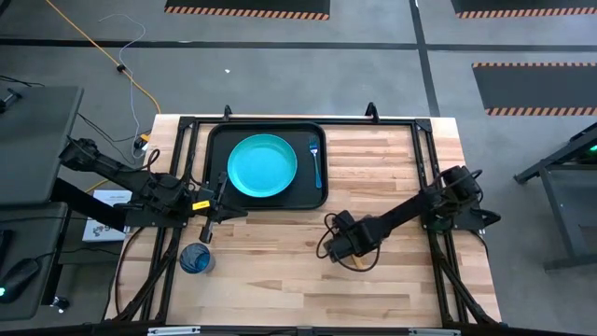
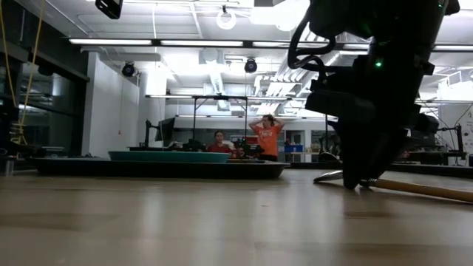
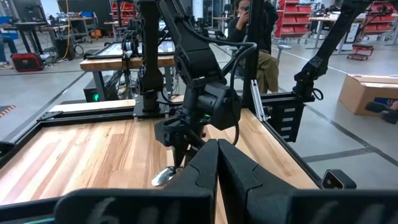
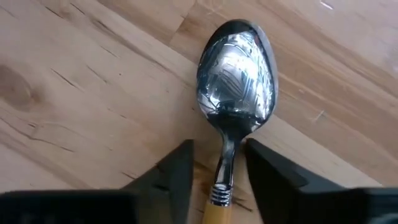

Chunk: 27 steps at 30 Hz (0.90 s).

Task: Pick and place plate/cup/fork/spoon on tray
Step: Put the orange spoon on the black serving tray beside the blue fork

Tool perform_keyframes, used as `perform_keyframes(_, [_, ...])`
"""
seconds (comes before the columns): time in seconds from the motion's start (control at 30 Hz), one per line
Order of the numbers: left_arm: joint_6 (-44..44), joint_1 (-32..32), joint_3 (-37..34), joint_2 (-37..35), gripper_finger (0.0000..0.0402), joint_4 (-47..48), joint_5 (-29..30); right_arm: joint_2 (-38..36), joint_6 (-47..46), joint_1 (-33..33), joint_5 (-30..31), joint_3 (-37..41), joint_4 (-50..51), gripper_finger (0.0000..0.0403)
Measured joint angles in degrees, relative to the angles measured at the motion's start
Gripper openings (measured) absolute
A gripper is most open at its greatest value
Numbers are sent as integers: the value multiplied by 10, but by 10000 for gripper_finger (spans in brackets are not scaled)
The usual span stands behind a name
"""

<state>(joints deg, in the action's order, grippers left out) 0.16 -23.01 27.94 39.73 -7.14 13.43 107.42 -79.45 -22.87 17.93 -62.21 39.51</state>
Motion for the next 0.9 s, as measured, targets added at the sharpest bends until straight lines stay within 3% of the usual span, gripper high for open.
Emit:
perform_keyframes(0.17, [0,0,0,0,0,0,0,3,31,0,12,-19,9,15])
perform_keyframes(0.4, [-14,0,0,0,0,34,-24,-26,120,0,25,-44,-49,9])
perform_keyframes(0.7, [9,0,0,34,0,31,-39,-36,387,10,-25,-44,-394,5])
perform_keyframes(0.9, [98,0,0,99,3,14,-38,-26,473,47,-46,-44,-494,3])
